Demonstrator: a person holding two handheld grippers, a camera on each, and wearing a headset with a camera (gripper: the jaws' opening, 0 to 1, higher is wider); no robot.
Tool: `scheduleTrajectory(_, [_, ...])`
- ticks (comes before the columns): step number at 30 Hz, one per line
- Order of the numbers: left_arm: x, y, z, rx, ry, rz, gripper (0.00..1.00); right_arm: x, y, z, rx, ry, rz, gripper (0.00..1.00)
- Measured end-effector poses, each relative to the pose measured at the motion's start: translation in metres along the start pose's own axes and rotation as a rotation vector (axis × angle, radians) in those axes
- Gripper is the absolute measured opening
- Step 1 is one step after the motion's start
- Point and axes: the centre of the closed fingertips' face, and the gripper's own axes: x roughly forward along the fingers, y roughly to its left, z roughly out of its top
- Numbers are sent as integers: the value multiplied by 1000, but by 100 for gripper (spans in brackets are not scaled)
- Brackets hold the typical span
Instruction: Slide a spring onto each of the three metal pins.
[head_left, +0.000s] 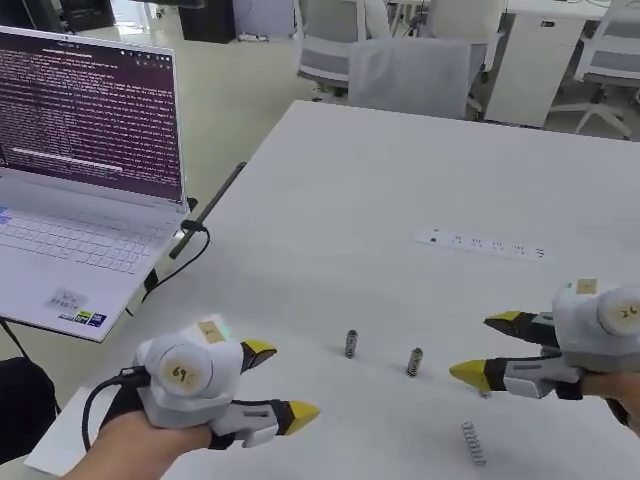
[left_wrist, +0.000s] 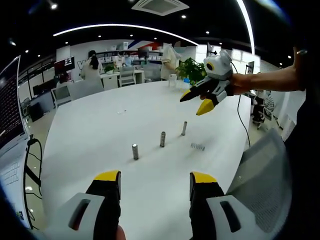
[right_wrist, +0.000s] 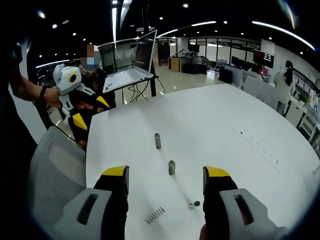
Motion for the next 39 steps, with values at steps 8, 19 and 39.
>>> scheduleTrajectory(8, [1,0,3,-5,-7,-4,51,-25,2,-16,40,-11,-45,61])
scheduleTrajectory(19, [3,-3,4,-11,-11,-13,53,-53,13,-43,113,-18,-86,65])
scheduleTrajectory(39, [17,-14,7,-10,-5,-53,52,-72,24,-62,178,-34,-121,67])
